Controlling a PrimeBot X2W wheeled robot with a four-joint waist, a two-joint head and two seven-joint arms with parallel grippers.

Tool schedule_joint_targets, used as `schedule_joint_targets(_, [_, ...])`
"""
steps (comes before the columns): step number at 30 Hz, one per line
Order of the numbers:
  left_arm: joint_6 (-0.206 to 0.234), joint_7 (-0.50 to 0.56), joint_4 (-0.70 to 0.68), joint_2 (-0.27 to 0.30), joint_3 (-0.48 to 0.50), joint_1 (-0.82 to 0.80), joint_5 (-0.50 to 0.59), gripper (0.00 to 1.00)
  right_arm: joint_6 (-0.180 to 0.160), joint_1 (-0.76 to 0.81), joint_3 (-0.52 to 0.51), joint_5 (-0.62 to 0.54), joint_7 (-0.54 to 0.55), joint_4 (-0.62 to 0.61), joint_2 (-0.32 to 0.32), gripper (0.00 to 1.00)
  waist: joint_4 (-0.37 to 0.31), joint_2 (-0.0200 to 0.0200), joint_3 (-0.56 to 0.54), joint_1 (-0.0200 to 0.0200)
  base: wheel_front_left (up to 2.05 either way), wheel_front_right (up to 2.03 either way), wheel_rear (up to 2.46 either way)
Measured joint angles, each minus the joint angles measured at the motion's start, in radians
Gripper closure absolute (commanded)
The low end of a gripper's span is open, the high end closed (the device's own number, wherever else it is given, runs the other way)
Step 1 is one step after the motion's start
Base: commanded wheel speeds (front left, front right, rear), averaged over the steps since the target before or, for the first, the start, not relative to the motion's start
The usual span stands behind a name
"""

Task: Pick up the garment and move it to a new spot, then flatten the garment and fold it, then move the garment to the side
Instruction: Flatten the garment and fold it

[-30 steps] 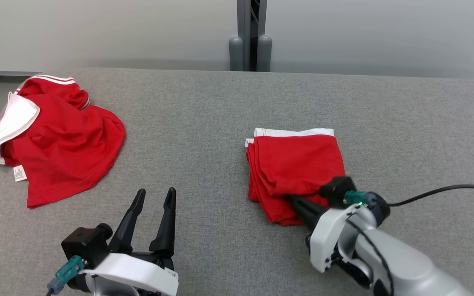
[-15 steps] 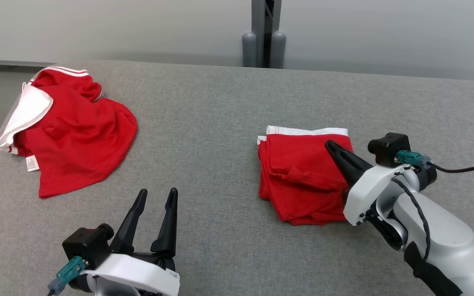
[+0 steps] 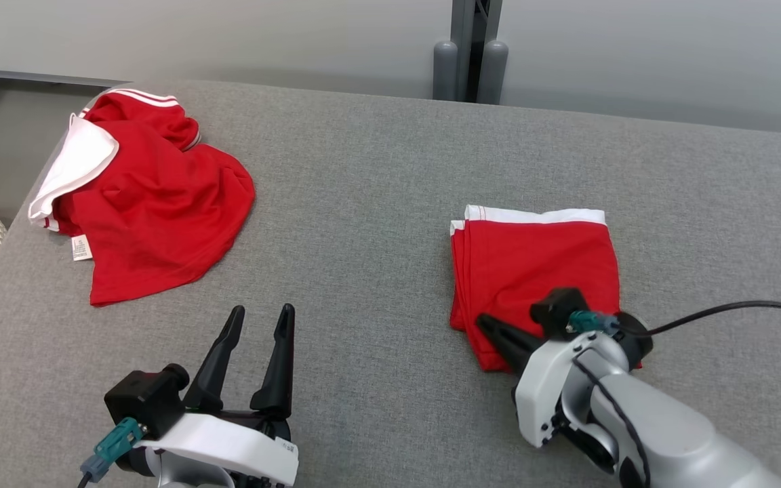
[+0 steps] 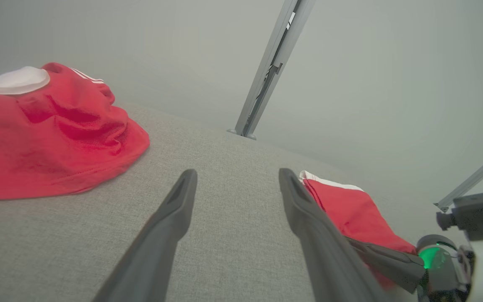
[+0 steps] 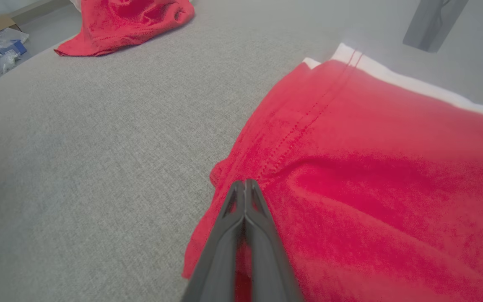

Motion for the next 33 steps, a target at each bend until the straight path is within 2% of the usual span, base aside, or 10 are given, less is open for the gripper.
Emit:
schedule_joint_targets(9, [0.001, -0.005, 0.0, 0.003, 0.006, 0.0, -0.004, 0.0, 0.0, 0.014, 0.101, 0.01, -0.023, -0.057, 0.007, 1.0, -0.034, 0.0, 0.003, 0.0, 0.0, 0.0, 0.0])
schedule_joint_targets(15, [0.008, -0.005, 0.0, 0.011, 0.009, 0.002, -0.008, 0.0, 0.0, 0.008, 0.081, -0.013, -0.055, -0.132, -0.011, 1.0, -0.066, 0.0, -0.012, 0.0, 0.0, 0.0, 0.0])
schedule_joint_targets(16, [0.009, -0.005, 0.0, 0.013, 0.01, 0.004, -0.009, 0.0, 0.0, 0.009, 0.071, -0.017, -0.059, -0.151, -0.015, 0.93, -0.072, 0.0, -0.016, 0.0, 0.0, 0.0, 0.0])
schedule_joint_targets(17, [0.01, -0.005, 0.0, 0.015, 0.012, 0.008, -0.009, 0.0, 0.0, 0.01, 0.054, -0.023, -0.064, -0.173, -0.019, 0.65, -0.078, 0.0, -0.022, 0.0, 0.0, 0.0, 0.0])
schedule_joint_targets(18, [0.011, -0.004, 0.0, 0.017, 0.012, 0.013, -0.009, 0.0, 0.0, 0.012, 0.034, -0.025, -0.065, -0.195, -0.024, 0.51, -0.084, 0.0, -0.027, 0.0, 0.0, 0.0, 0.0])
schedule_joint_targets(19, [0.013, -0.004, -0.001, 0.018, 0.013, 0.018, -0.01, 0.0, 0.0, 0.016, 0.01, -0.026, -0.067, -0.214, -0.032, 0.0, -0.091, 0.0, -0.033, 0.0, 0.0, 0.0, 0.0])
schedule_joint_targets(25, [0.02, -0.003, -0.009, 0.023, 0.015, 0.036, -0.016, 0.0, 0.0, 0.039, -0.155, -0.071, -0.066, -0.252, -0.09, 0.0, -0.128, 0.0, -0.071, 0.0, 0.0, 0.0, 0.0])
schedule_joint_targets(30, [0.024, -0.001, -0.015, 0.029, 0.012, 0.04, -0.015, 0.0, 0.0, 0.052, -0.274, -0.082, 0.018, -0.247, -0.131, 0.0, -0.141, 0.0, -0.087, 0.0, 0.0, 0.0, 0.0])
schedule_joint_targets(33, [0.027, -0.002, -0.014, 0.03, 0.011, 0.039, -0.01, 0.0, 0.0, 0.056, -0.324, -0.047, 0.101, -0.239, -0.151, 0.0, -0.132, 0.0, -0.083, 0.0, 0.0, 0.0, 0.0])
